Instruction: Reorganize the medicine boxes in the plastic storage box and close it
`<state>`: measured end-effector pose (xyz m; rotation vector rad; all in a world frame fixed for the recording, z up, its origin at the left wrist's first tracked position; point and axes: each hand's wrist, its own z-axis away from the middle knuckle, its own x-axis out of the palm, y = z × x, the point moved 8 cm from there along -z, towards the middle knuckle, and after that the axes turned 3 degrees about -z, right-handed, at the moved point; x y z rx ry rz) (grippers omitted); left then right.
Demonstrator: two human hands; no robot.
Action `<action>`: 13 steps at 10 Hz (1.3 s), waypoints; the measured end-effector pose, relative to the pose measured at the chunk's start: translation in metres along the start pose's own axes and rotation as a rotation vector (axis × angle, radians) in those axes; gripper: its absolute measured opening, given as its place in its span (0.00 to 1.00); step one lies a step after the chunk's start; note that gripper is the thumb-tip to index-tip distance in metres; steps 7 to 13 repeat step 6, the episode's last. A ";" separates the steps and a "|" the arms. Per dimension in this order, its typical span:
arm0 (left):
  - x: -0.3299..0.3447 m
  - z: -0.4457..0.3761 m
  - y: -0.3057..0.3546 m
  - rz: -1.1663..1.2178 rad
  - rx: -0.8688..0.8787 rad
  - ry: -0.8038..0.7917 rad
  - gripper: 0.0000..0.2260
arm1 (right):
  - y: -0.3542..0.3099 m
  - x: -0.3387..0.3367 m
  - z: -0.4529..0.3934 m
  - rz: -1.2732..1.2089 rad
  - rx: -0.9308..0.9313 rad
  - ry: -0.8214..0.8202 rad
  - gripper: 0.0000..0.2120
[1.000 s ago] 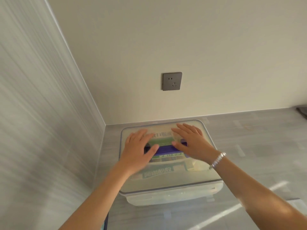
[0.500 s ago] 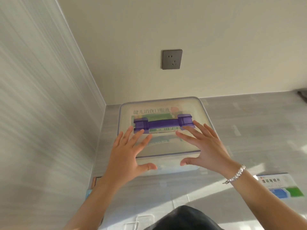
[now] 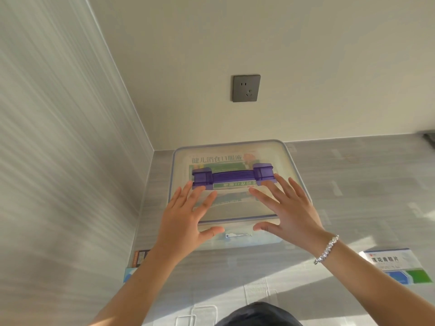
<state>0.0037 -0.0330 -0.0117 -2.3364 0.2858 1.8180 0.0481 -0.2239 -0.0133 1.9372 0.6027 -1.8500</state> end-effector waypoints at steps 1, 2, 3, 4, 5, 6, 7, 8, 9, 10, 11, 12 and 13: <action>0.000 0.001 0.000 0.009 -0.012 -0.035 0.33 | 0.000 0.001 0.001 0.003 0.007 -0.023 0.37; 0.000 0.001 0.002 -0.011 -0.011 -0.091 0.34 | 0.001 0.004 0.002 -0.050 0.016 -0.054 0.38; 0.000 0.003 0.002 0.010 -0.017 -0.155 0.35 | 0.002 0.002 0.003 -0.137 0.016 -0.016 0.38; 0.001 0.004 0.001 0.109 -0.040 -0.184 0.36 | 0.004 -0.002 0.002 -0.238 0.039 0.006 0.36; -0.006 -0.003 0.000 0.251 -0.078 -0.191 0.35 | 0.010 -0.009 0.000 -0.416 0.074 0.023 0.35; -0.025 -0.014 -0.001 0.300 -0.124 -0.151 0.28 | 0.022 -0.034 0.002 -0.666 0.174 0.137 0.33; -0.025 -0.014 -0.001 0.300 -0.124 -0.151 0.28 | 0.022 -0.034 0.002 -0.666 0.174 0.137 0.33; -0.025 -0.014 -0.001 0.300 -0.124 -0.151 0.28 | 0.022 -0.034 0.002 -0.666 0.174 0.137 0.33; -0.025 -0.014 -0.001 0.300 -0.124 -0.151 0.28 | 0.022 -0.034 0.002 -0.666 0.174 0.137 0.33; -0.025 -0.014 -0.001 0.300 -0.124 -0.151 0.28 | 0.022 -0.034 0.002 -0.666 0.174 0.137 0.33; -0.025 -0.014 -0.001 0.300 -0.124 -0.151 0.28 | 0.022 -0.034 0.002 -0.666 0.174 0.137 0.33; -0.025 -0.014 -0.001 0.300 -0.124 -0.151 0.28 | 0.022 -0.034 0.002 -0.666 0.174 0.137 0.33; -0.025 -0.014 -0.001 0.300 -0.124 -0.151 0.28 | 0.022 -0.034 0.002 -0.666 0.174 0.137 0.33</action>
